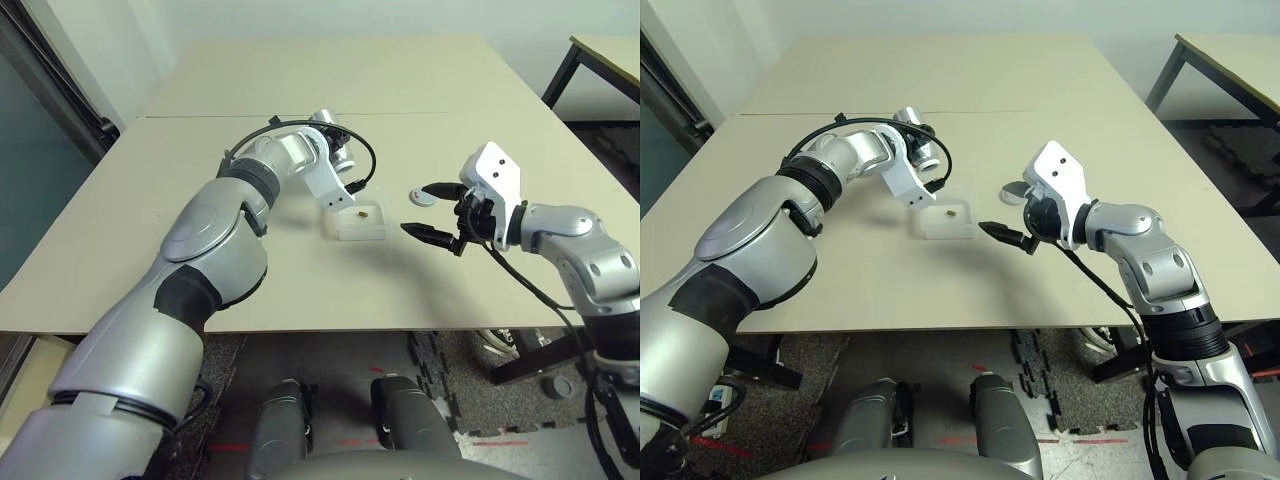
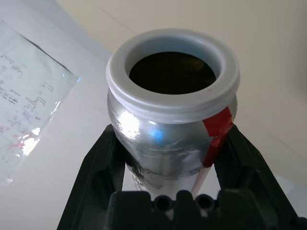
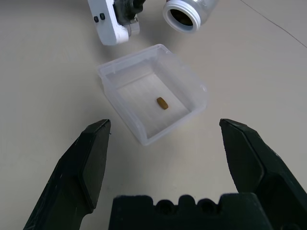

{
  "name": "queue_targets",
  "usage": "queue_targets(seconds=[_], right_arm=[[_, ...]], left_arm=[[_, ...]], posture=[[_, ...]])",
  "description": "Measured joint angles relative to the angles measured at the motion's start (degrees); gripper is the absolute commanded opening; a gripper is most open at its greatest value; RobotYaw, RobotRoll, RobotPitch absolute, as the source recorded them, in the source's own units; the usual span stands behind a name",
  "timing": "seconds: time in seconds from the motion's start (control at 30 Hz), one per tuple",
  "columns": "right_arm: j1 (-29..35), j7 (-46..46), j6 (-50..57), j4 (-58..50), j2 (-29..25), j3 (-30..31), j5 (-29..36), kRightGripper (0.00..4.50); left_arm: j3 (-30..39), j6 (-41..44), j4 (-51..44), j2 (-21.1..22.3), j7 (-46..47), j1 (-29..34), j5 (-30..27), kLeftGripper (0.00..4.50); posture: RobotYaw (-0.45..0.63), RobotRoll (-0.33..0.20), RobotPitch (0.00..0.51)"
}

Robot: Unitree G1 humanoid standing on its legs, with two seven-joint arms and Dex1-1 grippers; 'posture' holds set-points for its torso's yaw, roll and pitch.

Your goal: Pour the medicine from the bottle into the box.

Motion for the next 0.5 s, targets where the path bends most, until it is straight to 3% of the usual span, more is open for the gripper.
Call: queue_targets(seconds=[0.1,0.3,0.43,0.5], right_arm=[[0.0,0.0,0.0,0.0,0.5,0.0,0.0,4.50],[0.0,-0.6,-0.1,0.3,1.8,-0.2,0.1,4.50],[-0.6,-0.5,-0.5,1.6,2.3,-0.7,0.5,4.50],[-1.1,-0.2,-1.0,2.8,2.4,-0.8,0.6,4.50]], left_arm=[[8.5,-0.1,0.0,0.0,-5.0,0.4,-7.7,2.82],[34.4,7.6,-0.2,0.2,-16.1,5.4,-31.5,2.82],[50.0,14.4,-0.4,1.4,-17.8,8.5,-45.8,2.82],[55.0,16.3,-0.6,2.3,-17.3,9.7,-50.1,2.82]], posture=[[-0.21,0.000,0.053],[-0.18,0.000,0.038],[-0.14,0.000,0.035],[-0.12,0.000,0.034]])
